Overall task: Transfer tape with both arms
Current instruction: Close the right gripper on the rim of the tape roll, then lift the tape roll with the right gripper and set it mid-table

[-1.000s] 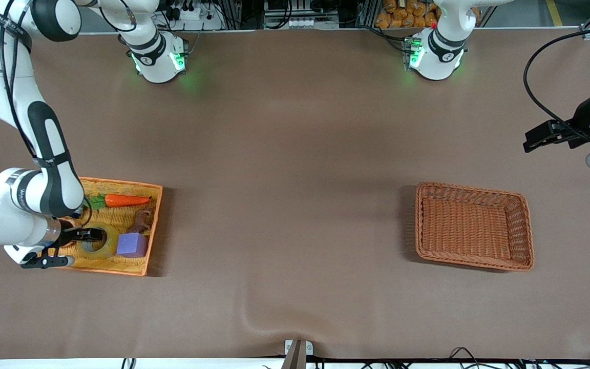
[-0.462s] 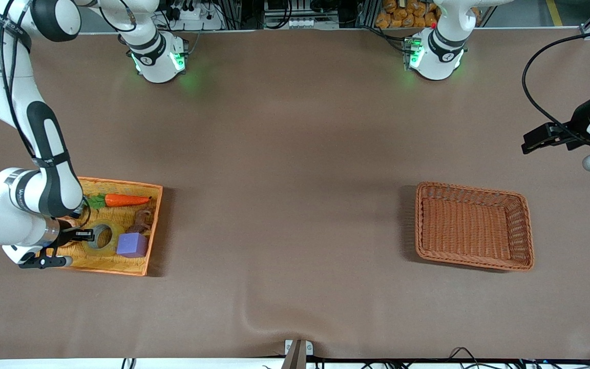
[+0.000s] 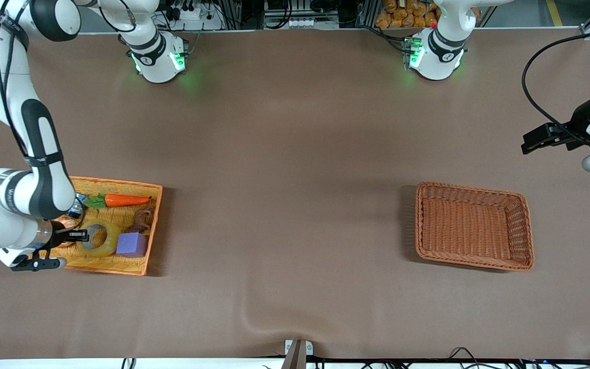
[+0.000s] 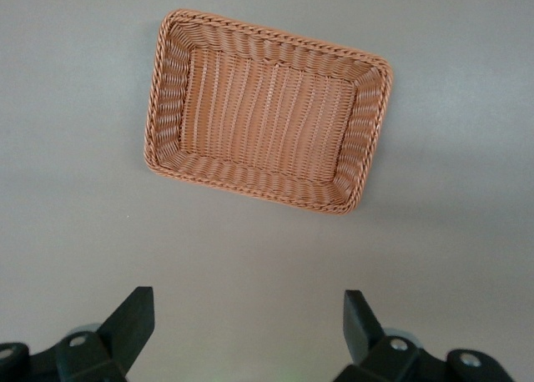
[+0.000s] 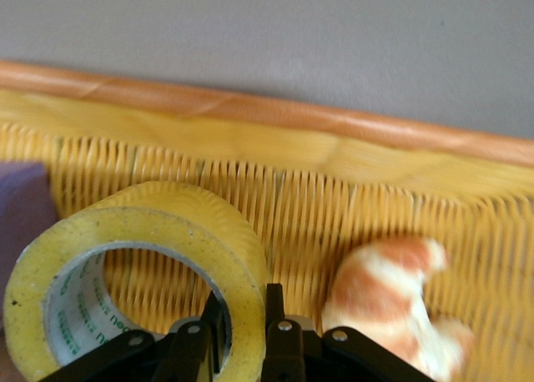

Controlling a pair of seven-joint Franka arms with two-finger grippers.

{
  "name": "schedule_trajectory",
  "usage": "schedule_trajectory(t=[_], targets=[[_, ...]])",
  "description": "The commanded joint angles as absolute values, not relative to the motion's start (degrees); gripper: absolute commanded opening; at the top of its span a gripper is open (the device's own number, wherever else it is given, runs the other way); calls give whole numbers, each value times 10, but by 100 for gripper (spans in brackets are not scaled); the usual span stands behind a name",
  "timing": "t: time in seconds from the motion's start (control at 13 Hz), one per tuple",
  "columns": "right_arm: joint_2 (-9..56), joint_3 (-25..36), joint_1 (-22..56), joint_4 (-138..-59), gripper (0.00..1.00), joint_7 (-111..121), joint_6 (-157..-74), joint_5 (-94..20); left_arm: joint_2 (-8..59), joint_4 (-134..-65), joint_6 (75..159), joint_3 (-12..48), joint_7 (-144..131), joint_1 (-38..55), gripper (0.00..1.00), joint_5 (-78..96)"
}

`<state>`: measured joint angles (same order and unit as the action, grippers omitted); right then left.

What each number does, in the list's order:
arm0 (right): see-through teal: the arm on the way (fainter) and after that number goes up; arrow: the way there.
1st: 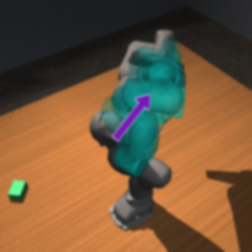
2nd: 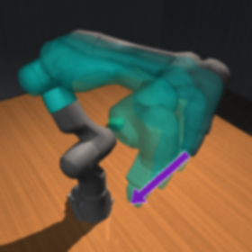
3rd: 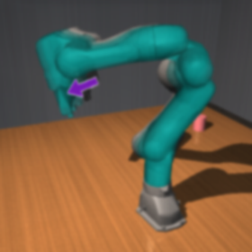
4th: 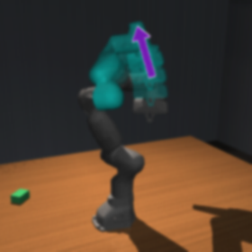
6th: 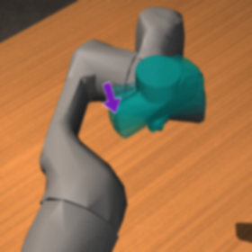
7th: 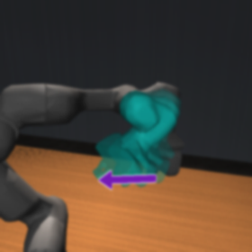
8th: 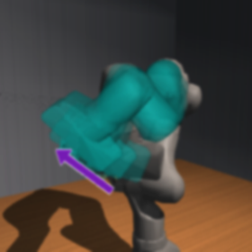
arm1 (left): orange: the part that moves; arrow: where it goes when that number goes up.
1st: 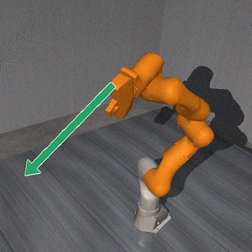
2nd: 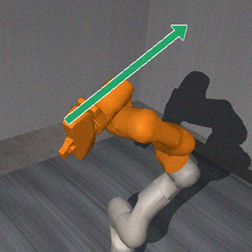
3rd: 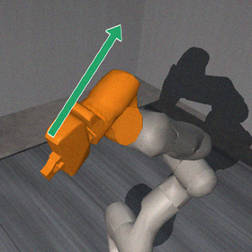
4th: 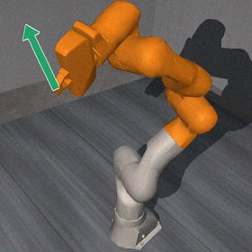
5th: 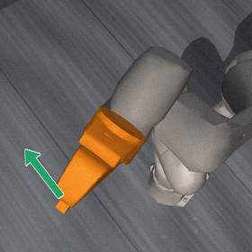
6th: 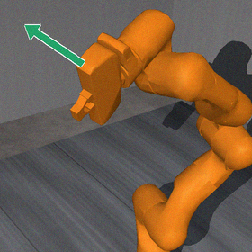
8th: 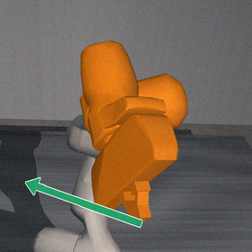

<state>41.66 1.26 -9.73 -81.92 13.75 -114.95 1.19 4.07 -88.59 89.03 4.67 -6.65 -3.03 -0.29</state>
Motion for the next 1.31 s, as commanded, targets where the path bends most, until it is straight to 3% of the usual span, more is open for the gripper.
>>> schedule_trajectory(t=[0.0, 0.15, 0.62, 0.85, 1.23], targets=[[403, 6, -91, -743, 0, 135, -999, 28, 44, -876, 882, 47, -54, -30, 100, 6], [383, 3, -77, -734, 0, 122, -947, 23, 45, -876, 882, 47, -54, -31, 100, 6], [375, -20, 36, -738, 0, -104, -944, 11, 47, -875, 883, 47, -54, -31, 100, 4], [377, -19, 103, -738, 0, -182, -947, -95, 48, -875, 883, 47, -60, -30, 100, 4], [418, -18, 244, -740, 0, -378, -1064, -104, 47, -875, 883, 47, -57, -32, 100, 4]])
